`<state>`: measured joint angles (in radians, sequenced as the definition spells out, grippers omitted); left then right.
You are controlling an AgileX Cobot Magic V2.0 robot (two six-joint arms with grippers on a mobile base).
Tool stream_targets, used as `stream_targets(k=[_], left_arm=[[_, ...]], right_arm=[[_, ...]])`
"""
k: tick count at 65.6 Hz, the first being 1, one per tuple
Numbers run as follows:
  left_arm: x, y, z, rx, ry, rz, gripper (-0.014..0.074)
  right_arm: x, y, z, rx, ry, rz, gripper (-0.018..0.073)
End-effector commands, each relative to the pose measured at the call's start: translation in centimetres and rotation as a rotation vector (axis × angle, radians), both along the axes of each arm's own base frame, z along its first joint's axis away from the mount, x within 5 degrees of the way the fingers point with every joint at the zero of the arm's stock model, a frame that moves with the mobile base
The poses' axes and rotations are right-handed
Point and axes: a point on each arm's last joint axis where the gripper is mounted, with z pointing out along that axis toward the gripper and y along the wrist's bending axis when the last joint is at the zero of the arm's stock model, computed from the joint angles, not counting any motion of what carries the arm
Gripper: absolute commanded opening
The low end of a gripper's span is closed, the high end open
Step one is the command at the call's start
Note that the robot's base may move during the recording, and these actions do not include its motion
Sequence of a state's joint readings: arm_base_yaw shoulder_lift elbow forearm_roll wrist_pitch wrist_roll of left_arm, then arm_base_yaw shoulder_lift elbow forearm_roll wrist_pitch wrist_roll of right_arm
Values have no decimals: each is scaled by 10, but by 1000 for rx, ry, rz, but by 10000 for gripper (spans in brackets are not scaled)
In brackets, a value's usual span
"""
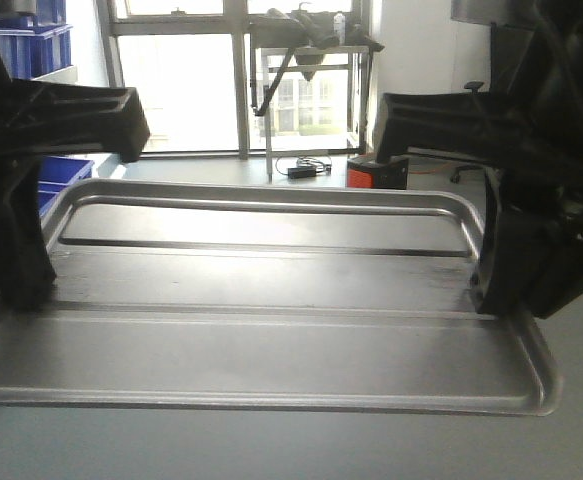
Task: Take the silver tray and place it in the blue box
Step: 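Hold the tray level in both grippers while the base drives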
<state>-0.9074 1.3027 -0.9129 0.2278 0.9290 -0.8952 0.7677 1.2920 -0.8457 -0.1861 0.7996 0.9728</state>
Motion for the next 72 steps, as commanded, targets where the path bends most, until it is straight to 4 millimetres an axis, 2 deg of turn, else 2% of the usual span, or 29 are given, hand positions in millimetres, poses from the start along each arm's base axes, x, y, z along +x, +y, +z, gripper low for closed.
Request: stream_targets(k=[1,72], left_arm=[[-1,2,13,-20,-47,-13,-6],[-1,2,13,-20,-47,-13,-6]], right_arm=[[2,-2,15,17,-76,15,57],[2,-2,15,17,-76,15,57]])
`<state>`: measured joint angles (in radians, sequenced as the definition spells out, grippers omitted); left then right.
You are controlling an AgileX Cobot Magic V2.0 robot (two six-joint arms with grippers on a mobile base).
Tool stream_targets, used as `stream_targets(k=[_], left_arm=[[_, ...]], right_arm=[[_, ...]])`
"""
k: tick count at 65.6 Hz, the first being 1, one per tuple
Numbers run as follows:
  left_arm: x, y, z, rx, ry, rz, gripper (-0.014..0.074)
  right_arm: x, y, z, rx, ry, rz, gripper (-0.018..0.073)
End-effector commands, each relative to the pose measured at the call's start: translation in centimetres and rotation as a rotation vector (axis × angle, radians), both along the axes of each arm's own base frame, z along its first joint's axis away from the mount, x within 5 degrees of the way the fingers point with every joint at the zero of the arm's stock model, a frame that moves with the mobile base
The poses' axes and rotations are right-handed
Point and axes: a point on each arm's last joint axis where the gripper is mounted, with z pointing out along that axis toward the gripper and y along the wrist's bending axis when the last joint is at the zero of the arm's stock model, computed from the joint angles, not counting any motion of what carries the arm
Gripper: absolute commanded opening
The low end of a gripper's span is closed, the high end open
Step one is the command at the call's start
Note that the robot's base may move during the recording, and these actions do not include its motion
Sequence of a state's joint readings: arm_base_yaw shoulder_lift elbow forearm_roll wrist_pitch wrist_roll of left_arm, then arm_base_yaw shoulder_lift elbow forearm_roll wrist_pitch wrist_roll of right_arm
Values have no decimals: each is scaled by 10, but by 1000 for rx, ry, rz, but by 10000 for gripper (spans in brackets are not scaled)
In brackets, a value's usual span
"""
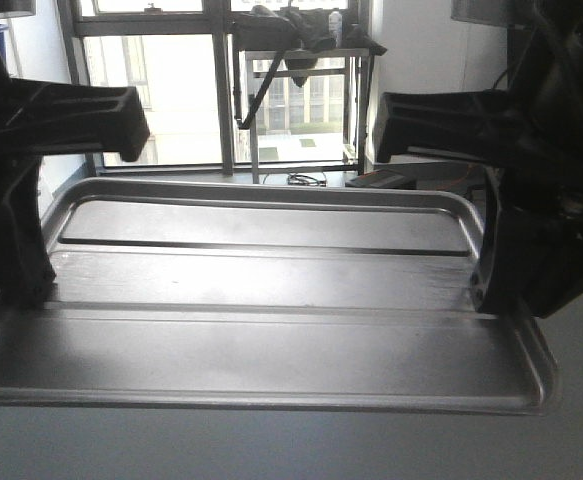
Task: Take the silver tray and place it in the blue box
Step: 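Hold the tray level in both grippers while the base drives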
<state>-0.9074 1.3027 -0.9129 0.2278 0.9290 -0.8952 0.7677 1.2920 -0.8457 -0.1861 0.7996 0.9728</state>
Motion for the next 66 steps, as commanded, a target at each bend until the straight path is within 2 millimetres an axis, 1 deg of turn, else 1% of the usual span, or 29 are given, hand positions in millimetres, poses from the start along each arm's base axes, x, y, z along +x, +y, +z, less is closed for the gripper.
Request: stream_targets(k=[1,66], left_arm=[[-1,2,13,-20,-47,-13,-6],[-1,2,13,-22,-42,-11,-6]], right_arm=[[2,-2,15,17,-76,15,57],[2,-2,15,17,-77,16,57]])
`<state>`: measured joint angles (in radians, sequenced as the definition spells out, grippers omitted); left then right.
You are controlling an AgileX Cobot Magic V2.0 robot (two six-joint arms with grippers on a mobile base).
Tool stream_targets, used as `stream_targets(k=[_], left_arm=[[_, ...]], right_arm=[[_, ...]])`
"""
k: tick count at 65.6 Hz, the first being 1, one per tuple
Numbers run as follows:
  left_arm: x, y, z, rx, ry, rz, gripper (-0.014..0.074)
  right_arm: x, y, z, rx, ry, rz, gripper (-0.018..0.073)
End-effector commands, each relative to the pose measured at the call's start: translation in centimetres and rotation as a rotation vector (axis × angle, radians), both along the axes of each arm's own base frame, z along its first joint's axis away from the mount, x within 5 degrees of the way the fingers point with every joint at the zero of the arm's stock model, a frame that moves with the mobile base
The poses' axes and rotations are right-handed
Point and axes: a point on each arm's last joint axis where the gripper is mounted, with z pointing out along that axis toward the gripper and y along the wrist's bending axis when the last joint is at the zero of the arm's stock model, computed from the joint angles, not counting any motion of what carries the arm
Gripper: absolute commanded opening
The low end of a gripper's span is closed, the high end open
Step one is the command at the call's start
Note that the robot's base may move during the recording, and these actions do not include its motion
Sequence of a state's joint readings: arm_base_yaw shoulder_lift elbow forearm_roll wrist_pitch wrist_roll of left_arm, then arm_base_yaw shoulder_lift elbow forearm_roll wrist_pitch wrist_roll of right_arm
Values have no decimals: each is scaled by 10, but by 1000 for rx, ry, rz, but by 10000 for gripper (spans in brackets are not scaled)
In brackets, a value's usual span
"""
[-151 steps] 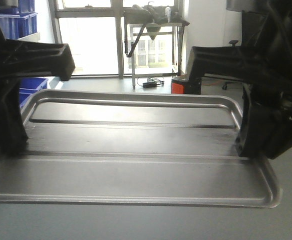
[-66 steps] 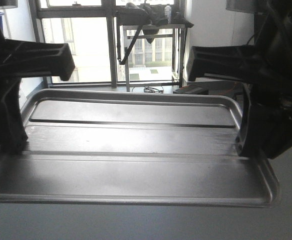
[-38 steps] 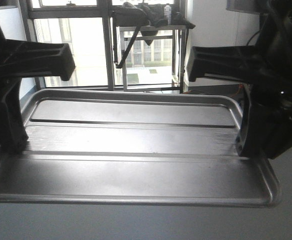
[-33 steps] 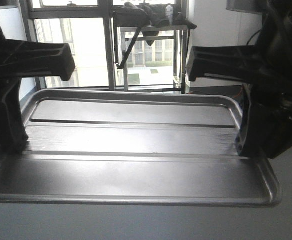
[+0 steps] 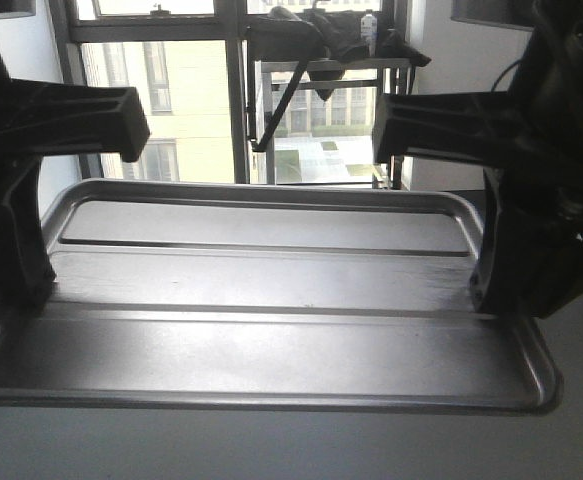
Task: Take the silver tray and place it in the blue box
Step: 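Hold the tray level in both grippers while the base drives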
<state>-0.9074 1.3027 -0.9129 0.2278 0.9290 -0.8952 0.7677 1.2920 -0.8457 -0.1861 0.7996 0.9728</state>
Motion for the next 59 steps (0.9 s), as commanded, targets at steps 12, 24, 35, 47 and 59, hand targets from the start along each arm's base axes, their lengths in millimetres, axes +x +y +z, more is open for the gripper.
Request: stream_targets(k=[12,24,35,47,59], left_arm=[[-1,2,13,-22,-42,-9,-6],[-1,2,13,-22,-42,-9,-6],[-1,2,13,-22,-42,-9,-6],[-1,2,13,-22,-42,-9,-6],[-1,2,13,-22,-42,-9,-6]], right_arm=[[2,-2,15,17,-76,15,57],[2,-2,15,17,-76,15,57],[2,-2,15,17,-77,16,57],[2,-2,15,17,-77,16,57],[2,-2,15,17,-77,16,57]])
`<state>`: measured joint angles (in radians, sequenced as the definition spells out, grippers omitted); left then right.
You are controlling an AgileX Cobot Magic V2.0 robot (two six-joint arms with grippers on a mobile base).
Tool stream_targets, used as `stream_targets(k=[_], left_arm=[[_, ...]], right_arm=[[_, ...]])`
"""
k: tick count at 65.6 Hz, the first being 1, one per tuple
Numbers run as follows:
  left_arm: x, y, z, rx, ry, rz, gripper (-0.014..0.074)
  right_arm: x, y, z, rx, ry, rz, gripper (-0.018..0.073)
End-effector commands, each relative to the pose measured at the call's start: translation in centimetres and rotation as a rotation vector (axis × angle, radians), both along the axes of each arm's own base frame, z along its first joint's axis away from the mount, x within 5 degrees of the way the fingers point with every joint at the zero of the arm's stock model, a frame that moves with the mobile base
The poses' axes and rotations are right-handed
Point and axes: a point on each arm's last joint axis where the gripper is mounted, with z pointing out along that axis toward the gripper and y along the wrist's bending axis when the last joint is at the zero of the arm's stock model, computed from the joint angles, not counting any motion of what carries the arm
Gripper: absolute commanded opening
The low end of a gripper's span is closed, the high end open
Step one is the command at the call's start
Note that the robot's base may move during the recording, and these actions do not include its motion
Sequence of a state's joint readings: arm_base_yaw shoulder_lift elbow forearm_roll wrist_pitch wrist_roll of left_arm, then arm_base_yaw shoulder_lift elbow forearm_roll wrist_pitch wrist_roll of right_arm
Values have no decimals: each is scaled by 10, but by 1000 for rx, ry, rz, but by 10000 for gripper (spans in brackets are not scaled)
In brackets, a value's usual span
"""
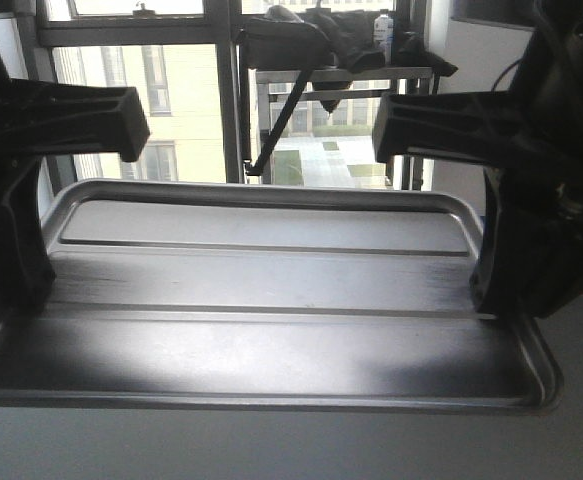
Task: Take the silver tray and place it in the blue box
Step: 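Hold the tray level in both grippers while the base drives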
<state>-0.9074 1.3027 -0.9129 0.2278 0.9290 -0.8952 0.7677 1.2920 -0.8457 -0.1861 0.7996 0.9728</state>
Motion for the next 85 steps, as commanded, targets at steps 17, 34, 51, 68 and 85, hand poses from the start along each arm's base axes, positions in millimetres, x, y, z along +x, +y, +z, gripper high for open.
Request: stream_targets(k=[17,34,51,68,85], left_arm=[[-1,2,13,-22,-42,-9,-6],[-1,2,13,-22,-42,-9,-6],[-1,2,13,-22,-42,-9,-6],[-1,2,13,-22,-42,-9,-6],[-1,2,13,-22,-42,-9,-6]], right_arm=[[2,-2,15,17,-76,15,57],[2,-2,15,17,-77,16,57],[2,-2,15,17,-77,16,57],[2,-2,15,17,-77,16,57],[2,-2,15,17,-77,16,57]])
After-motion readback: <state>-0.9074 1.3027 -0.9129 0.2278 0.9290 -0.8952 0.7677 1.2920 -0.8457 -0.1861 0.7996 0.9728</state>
